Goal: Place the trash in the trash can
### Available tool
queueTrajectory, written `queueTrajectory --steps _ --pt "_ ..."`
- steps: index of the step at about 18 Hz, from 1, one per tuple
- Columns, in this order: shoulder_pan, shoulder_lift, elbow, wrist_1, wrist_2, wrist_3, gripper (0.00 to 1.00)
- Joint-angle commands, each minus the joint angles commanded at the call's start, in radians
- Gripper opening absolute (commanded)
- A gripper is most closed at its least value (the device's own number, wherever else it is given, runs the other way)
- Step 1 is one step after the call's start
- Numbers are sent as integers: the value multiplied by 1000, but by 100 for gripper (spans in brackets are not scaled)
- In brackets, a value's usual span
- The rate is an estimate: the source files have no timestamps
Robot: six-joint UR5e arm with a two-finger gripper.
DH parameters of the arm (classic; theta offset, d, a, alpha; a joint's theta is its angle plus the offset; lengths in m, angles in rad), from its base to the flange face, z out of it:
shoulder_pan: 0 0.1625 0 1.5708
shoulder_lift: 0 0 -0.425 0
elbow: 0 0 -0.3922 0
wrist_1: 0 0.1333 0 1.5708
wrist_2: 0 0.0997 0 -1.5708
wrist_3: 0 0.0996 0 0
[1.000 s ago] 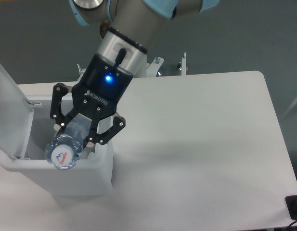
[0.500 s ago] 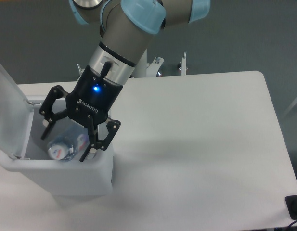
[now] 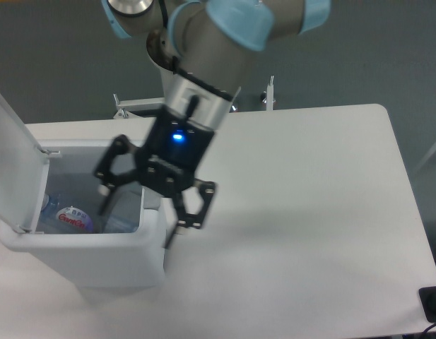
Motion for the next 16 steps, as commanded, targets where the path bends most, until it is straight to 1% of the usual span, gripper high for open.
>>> queueTrajectory --steps 2,3,4,6,7,8,9,11,12,16 --pt "55 -2 -15 -5 8 41 100" --pt "81 0 -23 -9 40 49 100" --pt "113 3 -50 -8 108 74 100" --pt "141 -2 -64 -14 214 109 100" --pt "182 -5 -112 -14 294 141 100" --pt "207 -12 -130 -20 322 194 100" --pt "233 -15 -150 -32 331 277 100" --pt "258 -21 -156 -69 368 351 100" --pt "261 -29 -155 -86 409 389 100" --pt "262 -70 -163 -121 570 564 100"
